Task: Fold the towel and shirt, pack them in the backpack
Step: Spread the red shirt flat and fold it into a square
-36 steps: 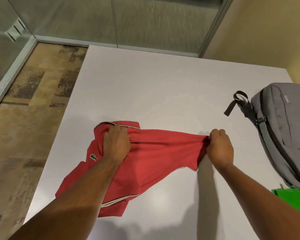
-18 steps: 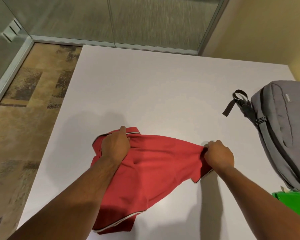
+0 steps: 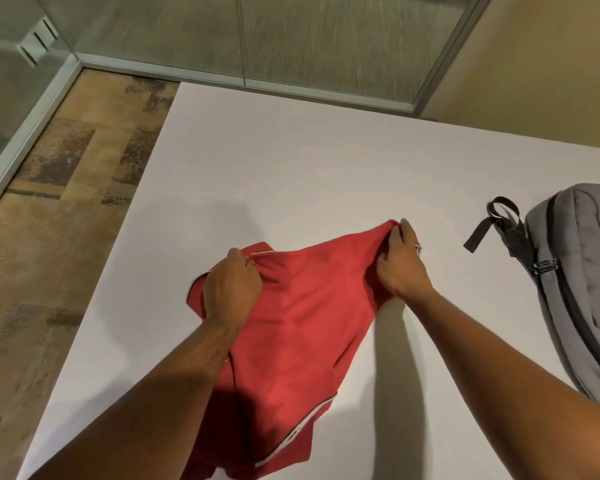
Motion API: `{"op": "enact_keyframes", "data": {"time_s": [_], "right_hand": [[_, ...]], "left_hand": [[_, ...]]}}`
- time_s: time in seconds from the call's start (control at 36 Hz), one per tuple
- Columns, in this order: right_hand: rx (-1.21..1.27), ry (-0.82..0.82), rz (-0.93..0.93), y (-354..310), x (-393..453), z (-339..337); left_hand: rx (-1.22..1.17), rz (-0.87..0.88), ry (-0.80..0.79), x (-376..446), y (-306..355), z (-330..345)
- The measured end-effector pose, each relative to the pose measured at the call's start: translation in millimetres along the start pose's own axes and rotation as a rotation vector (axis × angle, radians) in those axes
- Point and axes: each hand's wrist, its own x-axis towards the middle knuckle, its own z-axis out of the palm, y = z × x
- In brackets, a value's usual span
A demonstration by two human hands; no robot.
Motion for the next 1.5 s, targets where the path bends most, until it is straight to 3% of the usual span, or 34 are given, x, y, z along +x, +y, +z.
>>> {"op": "enact_keyframes", "data": {"time_s": [0.17,0.33,0.42,0.53,0.64,0.72,1.0,1.14,1.19,1.31,1.44,1.5], "right_hand": [[-0.001,-0.08,-0.282,-38.5,19.3,12.3],[-0.042,0.045,-0.337,-59.8,0.9,34.0],[-0.009,0.084,-0.214,-67.3,-20.3,41.4],[-0.011,-0.037,0.064,-68.9,-48.4,47.8],[-0.081,-0.137,0.16,-60.8,-73.9,59.6],[-0.108,-0.311,0.214,-55.0,-86.0,63.5],[-0.143,-0.548,0.345,-50.2,-94.8,47.3],[-0.019,-0.71,0.414,-60.9,-95.3,44.9],[-0.003,-0.631,0.435,-58.9,-86.6,38.8],[-0.024,-0.292,0.395,-42.3,-55.8,8.1],[0.296,0.185,0.456,-47.9,-19.3,-14.2],[0.422,0.22,0.391,-58.0,-14.7,-9.2]], "left_hand": [[-0.158,-0.142,0.126,17.9,-14.0,-13.1],[-0.08,-0.038,0.071,14.9,-10.9,-15.0],[0.063,0.065,0.071,2.9,-3.4,-8.9],[0.03,0.249,0.114,-20.8,4.1,3.4],[-0.032,0.477,-0.141,-43.0,1.2,21.0],[0.03,0.565,-0.285,-52.6,-12.2,33.6],[-0.146,0.579,-0.22,-47.4,-34.7,20.5],[-0.293,0.525,-0.221,-42.8,-38.3,4.3],[-0.273,0.517,-0.212,-42.6,-41.4,-2.5],[-0.259,0.519,-0.233,-39.8,-57.3,-9.7],[-0.241,0.54,-0.227,-41.3,-71.9,-13.0],[-0.241,0.55,-0.209,-42.6,-73.9,-14.7]]}}
